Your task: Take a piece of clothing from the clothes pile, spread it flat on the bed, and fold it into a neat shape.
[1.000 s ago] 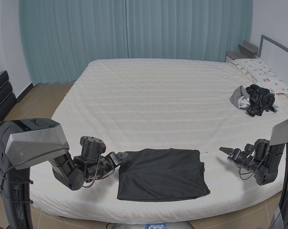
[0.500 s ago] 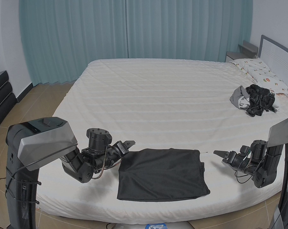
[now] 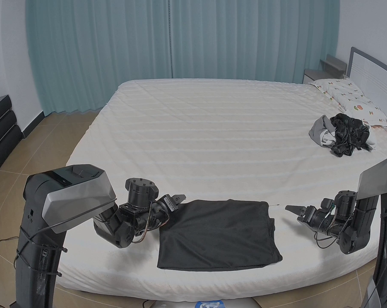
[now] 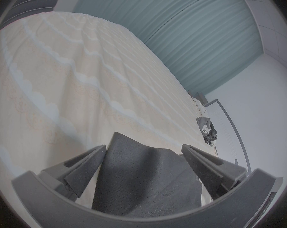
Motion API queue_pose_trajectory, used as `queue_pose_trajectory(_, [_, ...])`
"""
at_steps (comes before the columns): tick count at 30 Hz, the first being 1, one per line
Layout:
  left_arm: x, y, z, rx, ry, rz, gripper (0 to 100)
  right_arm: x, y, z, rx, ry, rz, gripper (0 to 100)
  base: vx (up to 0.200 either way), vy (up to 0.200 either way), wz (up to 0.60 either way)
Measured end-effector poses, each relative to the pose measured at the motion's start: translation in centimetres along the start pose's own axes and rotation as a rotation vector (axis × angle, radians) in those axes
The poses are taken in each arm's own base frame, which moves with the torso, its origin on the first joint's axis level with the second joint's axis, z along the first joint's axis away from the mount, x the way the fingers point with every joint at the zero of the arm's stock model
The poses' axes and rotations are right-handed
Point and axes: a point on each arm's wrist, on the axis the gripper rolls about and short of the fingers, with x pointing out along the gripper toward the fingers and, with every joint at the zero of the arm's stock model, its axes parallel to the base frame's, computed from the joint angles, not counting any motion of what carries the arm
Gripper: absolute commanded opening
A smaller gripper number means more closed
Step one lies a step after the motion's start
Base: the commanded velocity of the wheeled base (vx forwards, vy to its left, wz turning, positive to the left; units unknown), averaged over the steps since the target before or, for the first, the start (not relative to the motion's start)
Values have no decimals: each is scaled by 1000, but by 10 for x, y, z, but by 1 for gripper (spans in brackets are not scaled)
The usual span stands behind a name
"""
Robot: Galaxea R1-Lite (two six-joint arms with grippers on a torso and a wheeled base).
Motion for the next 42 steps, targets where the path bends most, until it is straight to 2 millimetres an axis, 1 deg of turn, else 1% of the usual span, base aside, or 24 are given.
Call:
queue_pose_trajectory(4, [1, 1, -1, 1, -15, 14, 0, 0, 0, 0, 1, -2, -1, 100, 0, 0, 0])
queue_pose_trajectory(17, [2, 7, 1, -8, -138, 119, 0, -2, -1, 2, 5, -9, -4, 100, 0, 0, 0])
queue_pose_trajectory(25, [5, 9, 1, -9, -146, 127, 0, -2, -1, 3, 4, -11, -5, 100, 0, 0, 0])
queue_pose_trajectory(26, [5, 9, 0, -10, -145, 127, 100, -2, -1, 3, 4, -11, -5, 100, 0, 0, 0])
queue_pose_trajectory(35, [3, 11, 2, -28, -147, 132, 100, -4, 2, 7, -1, -26, -1, 100, 0, 0, 0])
queue_pose_trajectory(38, [-3, 10, 8, -64, -163, 131, 100, -6, 5, 11, -8, -45, 3, 100, 0, 0, 0])
queue_pose_trajectory(42, [-19, 8, 25, -98, -194, 126, 100, -10, 11, 21, -27, -89, 10, 100, 0, 0, 0])
